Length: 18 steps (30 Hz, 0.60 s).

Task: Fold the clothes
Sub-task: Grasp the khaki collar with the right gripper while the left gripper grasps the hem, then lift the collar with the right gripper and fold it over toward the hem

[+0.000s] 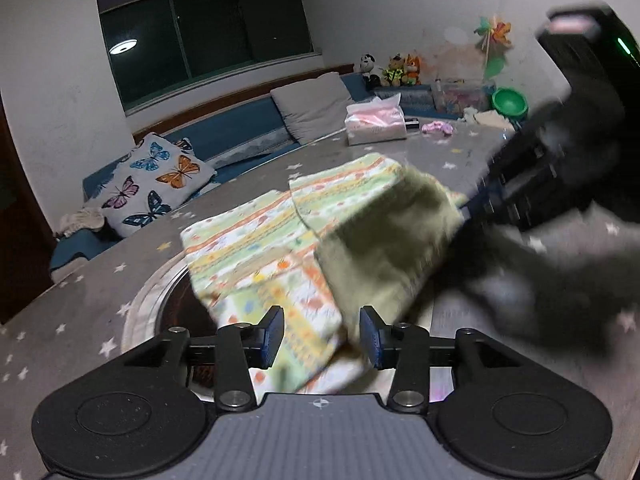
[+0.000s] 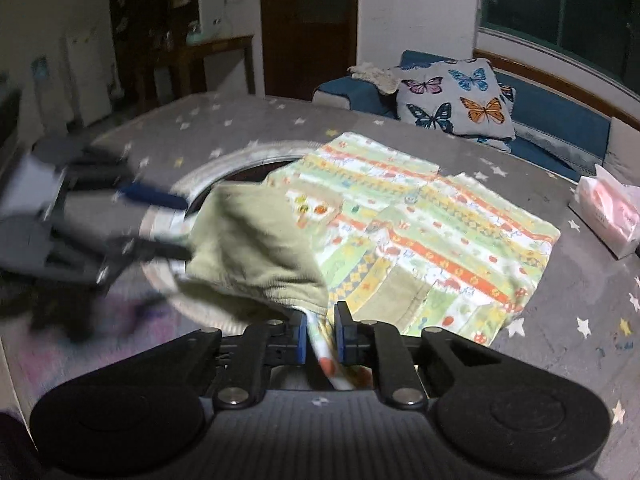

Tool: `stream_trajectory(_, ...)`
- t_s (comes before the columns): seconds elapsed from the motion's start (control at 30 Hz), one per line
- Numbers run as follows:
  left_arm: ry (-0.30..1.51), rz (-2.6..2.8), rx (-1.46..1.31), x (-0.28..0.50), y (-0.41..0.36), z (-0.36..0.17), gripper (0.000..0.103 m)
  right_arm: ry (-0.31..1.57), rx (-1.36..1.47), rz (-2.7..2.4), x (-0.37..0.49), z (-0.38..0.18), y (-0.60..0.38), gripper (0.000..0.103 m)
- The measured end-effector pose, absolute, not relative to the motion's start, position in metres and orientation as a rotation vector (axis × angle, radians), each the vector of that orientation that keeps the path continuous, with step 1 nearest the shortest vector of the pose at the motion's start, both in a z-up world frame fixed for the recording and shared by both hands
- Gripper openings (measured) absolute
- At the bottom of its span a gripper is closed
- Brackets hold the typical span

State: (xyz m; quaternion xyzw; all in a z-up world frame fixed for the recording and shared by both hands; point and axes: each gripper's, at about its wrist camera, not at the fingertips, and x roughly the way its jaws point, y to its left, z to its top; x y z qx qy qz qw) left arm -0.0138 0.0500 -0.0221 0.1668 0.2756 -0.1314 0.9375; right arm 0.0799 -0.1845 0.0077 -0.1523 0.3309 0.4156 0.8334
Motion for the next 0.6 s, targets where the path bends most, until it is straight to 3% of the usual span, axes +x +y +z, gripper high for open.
stream_trajectory(0.33,0.558,-0.235,0.499,-0.005,0.046,-0.048,0.055,0.683,-0.268,0.855,0.089,0.021,-0.186,0.009)
stream_trajectory(0.37,0.561,-0.227,0.503,-0.004,0.049,-0.049,0.05,0.68,-0.266,0.853,0.089,0.022,-0.187,0.009)
stream_trajectory(0.4,0.567,-0.218,0.503,-0.002,0.052,-0.049,0.031,0.678,-0.264,0.851,0.089,0.022,-0.187,0.009)
stream_trajectory(0.47,0.577,-0.202,0.504,0.001,0.058,-0.05,0.01,0.675,-0.259,0.848,0.089,0.023,-0.188,0.007)
stream_trajectory(0.6,0.555,-0.189,0.499,-0.007,0.063,-0.04,0.006,0.674,-0.247,0.857,0.076,0.025,-0.195,0.006)
